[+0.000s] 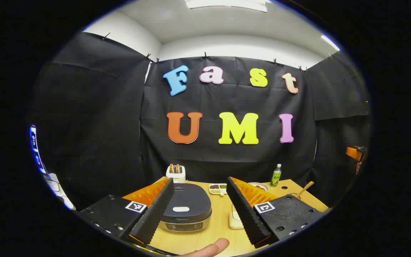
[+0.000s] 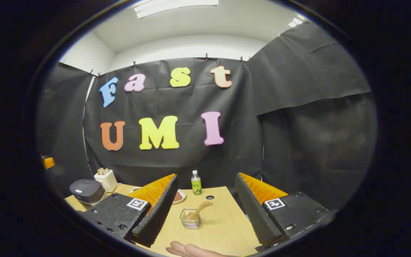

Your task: Close the left gripper, press the button to open the rice cooker; take a wooden spoon from the chopstick holder with the right hand, scoop a spoonful of rice and pour it into the rice cooker, then put the wooden spoon back into the chopstick holder.

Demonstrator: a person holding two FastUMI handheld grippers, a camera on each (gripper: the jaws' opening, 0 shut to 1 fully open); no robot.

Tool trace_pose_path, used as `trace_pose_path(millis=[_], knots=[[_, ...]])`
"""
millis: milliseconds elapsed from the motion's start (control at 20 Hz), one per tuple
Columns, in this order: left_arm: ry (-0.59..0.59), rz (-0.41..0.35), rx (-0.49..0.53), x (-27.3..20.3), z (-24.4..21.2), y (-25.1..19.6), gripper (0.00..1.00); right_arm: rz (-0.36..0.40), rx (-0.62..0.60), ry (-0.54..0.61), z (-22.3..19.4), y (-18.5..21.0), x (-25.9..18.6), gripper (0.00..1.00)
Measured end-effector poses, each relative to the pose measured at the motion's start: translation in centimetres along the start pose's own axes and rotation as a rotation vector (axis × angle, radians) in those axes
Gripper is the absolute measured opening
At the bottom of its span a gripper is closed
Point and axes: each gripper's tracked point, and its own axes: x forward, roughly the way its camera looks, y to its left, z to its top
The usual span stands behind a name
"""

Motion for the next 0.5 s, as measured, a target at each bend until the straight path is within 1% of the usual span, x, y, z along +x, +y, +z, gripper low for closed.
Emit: trace_pose_path(millis=[350,500], knots=[[-0.007,-0.006,0.004,-0.26,0.44,0.52,0.94,0.001,0.010,-0.006,-0.23,-0.23,-0.22,1.00],[-0.006,0.009,0.013,-0.06,0.34,0.91,0.94,-0.010,0.019,-0.005,-0.66,-0.81,-0.08,1.00]])
